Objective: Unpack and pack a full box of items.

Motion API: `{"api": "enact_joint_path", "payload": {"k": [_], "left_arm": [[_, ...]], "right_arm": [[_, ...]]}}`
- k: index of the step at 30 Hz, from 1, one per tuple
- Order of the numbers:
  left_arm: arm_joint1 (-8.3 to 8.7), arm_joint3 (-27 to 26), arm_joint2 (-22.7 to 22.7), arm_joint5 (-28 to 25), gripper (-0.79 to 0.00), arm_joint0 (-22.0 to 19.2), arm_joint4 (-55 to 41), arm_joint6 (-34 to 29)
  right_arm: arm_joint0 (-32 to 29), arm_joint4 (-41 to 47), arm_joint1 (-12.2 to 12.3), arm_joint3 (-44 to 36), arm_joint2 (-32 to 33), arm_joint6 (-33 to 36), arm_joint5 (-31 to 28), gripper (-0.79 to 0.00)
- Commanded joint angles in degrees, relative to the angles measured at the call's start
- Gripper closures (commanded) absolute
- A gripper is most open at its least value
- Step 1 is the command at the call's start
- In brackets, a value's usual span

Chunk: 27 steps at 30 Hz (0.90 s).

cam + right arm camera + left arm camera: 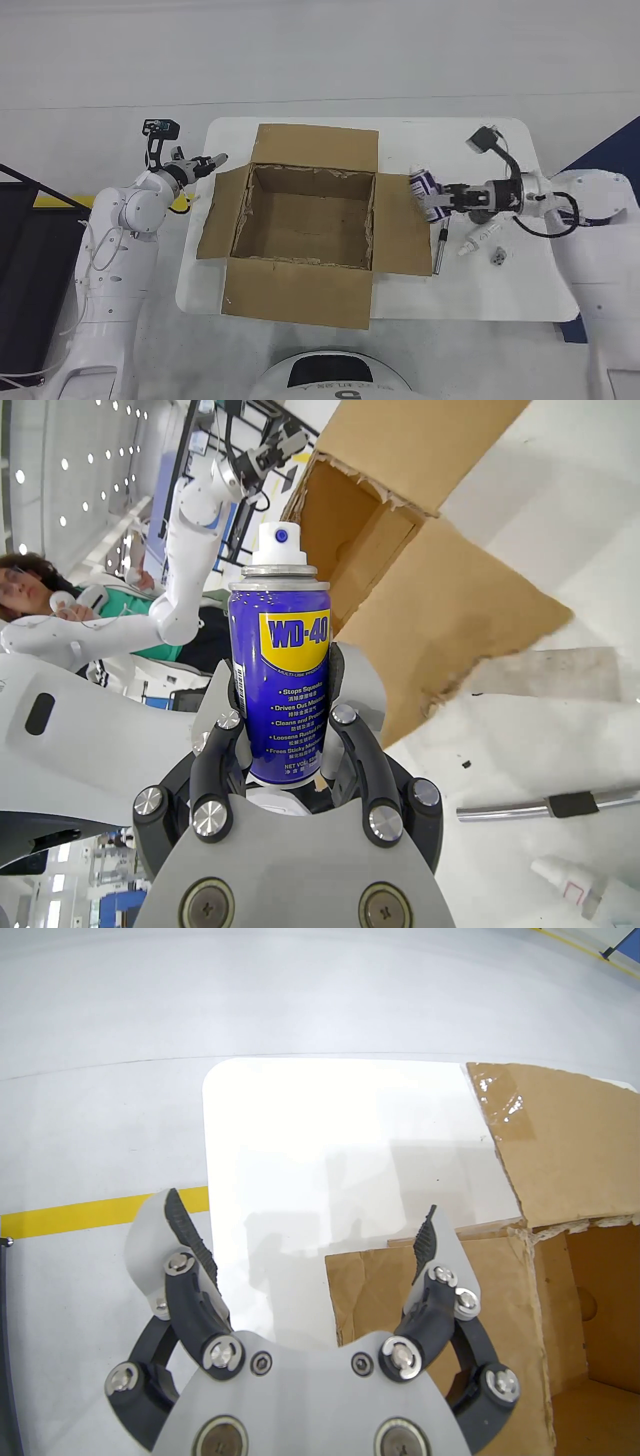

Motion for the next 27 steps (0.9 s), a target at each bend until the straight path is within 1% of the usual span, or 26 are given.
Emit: {"api": "enact_joint_path", "payload": {"k": [1,7,12,14,19,27], "left_arm": [[0.00,0.00,0.00,0.00,-0.785,0.00,0.00,0.00],[0.00,0.00,0.00,0.00,-0.785,0.00,0.00,0.00],[0.00,0.00,0.00,0.00,-0.785,0.00,0.00,0.00],[0.00,0.00,0.00,0.00,-0.785,0.00,0.00,0.00],[0.00,0.00,0.00,0.00,-0.785,0.00,0.00,0.00],[0.00,0.00,0.00,0.00,-0.785,0.00,0.00,0.00]], "right_arm": [[1.00,-2.28,-0.41,-2.13,-3.29,-2.42,1.45,0.000],[5.02,-7.68,-1.76,-4.47,-11.24,-9.74,5.81,0.000],[8.21,-10.75,-3.22,-2.05,-17.38,-16.99,11.06,0.000],[9.61,-11.28,-3.97,-1.21,-20.30,-18.69,12.84,0.000],[12.24,-14.84,-5.62,-0.35,-26.41,-23.25,15.14,0.000],[14.54,-23.25,-7.59,0.01,-34.03,-26.98,16.69,0.000]]}}
